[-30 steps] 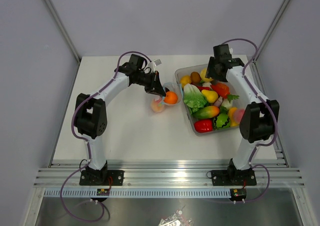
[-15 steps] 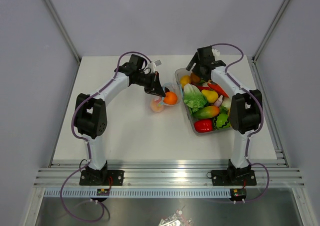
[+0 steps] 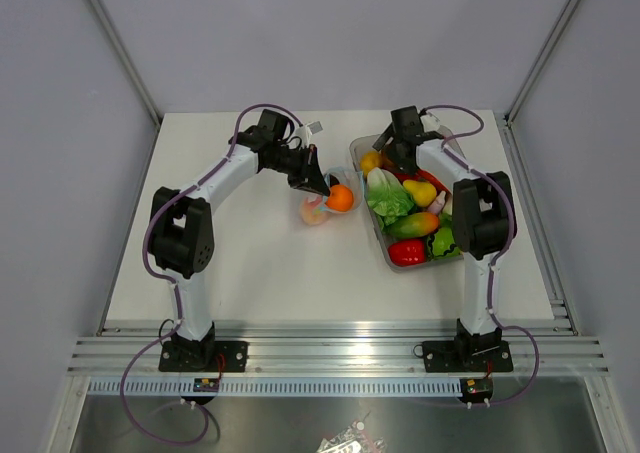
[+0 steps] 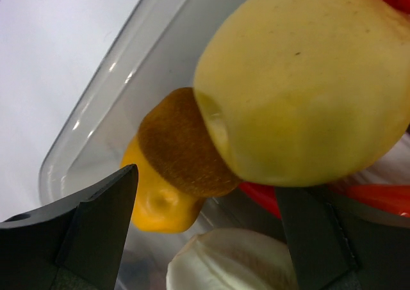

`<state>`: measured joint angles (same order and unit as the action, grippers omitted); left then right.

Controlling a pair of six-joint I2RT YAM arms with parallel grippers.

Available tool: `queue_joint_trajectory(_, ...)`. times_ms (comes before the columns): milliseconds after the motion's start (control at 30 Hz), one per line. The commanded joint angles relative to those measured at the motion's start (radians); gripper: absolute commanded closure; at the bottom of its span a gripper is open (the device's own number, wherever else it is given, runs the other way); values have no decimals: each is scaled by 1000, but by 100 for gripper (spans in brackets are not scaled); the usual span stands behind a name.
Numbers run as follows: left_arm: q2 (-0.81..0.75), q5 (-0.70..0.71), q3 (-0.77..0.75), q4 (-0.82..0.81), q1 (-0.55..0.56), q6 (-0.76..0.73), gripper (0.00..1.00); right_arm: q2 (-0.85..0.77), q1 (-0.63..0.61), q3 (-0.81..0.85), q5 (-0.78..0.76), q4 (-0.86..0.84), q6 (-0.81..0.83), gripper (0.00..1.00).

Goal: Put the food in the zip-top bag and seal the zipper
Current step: Pick up the fake fruit from the bin.

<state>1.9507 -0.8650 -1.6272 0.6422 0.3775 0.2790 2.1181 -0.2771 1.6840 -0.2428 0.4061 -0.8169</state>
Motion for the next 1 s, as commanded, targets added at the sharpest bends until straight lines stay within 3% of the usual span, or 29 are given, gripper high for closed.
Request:
queue_joint_trajectory(0,-32,9,-34,-1,-11,-21,100,14,22,-6,-55,-53,-28,7)
queue_joint_trajectory(200,-26,9,-34,-3,-12,-20,100,36,29,-9,-56,-82,-13,14)
queue_joint_trajectory(333,-26,12,-31,-1,-12,-21,100,-9,29,-46,-56,-118,-8,37)
queue_joint_trajectory(567,-30,11,-26,-13,-12,-11,100,-176,23,-173,-32,-159,28,57)
queue_joint_trajectory(967,-35,15,-31,-22,-11,20,100,-504,-54,-352,25,-151,110,59)
